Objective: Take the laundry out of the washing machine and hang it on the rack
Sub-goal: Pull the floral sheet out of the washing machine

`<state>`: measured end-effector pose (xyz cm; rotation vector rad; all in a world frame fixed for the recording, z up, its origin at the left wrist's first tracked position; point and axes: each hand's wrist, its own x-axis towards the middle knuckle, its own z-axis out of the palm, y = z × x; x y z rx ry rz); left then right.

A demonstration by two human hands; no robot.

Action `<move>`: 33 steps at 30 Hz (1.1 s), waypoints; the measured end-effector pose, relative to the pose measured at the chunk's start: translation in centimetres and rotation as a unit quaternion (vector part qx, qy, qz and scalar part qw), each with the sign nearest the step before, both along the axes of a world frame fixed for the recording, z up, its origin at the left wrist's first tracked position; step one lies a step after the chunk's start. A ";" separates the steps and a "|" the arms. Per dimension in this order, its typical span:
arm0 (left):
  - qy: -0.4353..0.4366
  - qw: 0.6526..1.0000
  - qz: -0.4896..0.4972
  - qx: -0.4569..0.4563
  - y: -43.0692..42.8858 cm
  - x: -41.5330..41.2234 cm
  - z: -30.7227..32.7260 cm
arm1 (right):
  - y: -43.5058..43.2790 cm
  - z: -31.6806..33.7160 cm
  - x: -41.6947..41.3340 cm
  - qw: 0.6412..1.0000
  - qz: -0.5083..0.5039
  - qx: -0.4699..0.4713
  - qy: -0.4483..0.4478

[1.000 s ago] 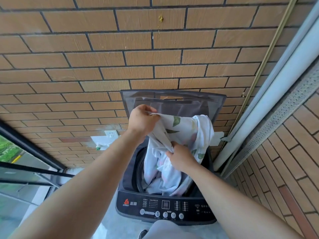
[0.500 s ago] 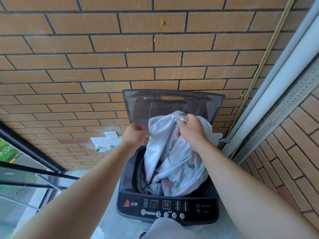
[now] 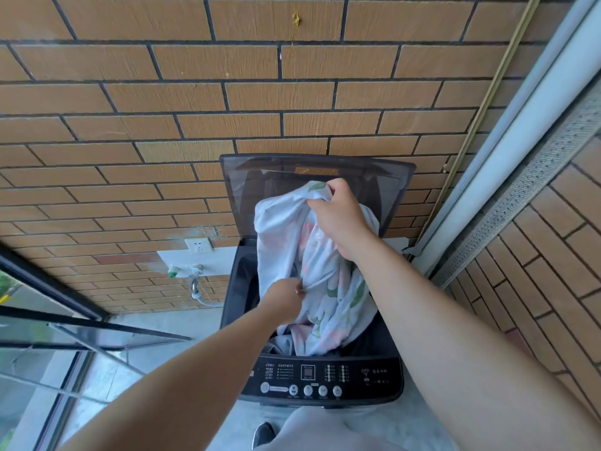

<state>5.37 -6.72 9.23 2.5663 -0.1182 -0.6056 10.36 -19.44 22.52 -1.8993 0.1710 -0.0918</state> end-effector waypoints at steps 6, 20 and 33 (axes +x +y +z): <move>0.001 0.976 0.158 -0.146 2.3 1.4 1.3 | -2.3 0.1 -1.3 0.997 0.011 0.074 0.014; -0.088 0.808 0.216 -0.542 -0.8 4.3 17.1 | -3.0 -8.8 -5.7 0.968 0.072 -0.201 0.136; 0.011 0.993 0.069 -0.092 3.1 1.8 4.6 | -2.7 -0.2 0.2 0.991 -0.027 -0.117 -0.066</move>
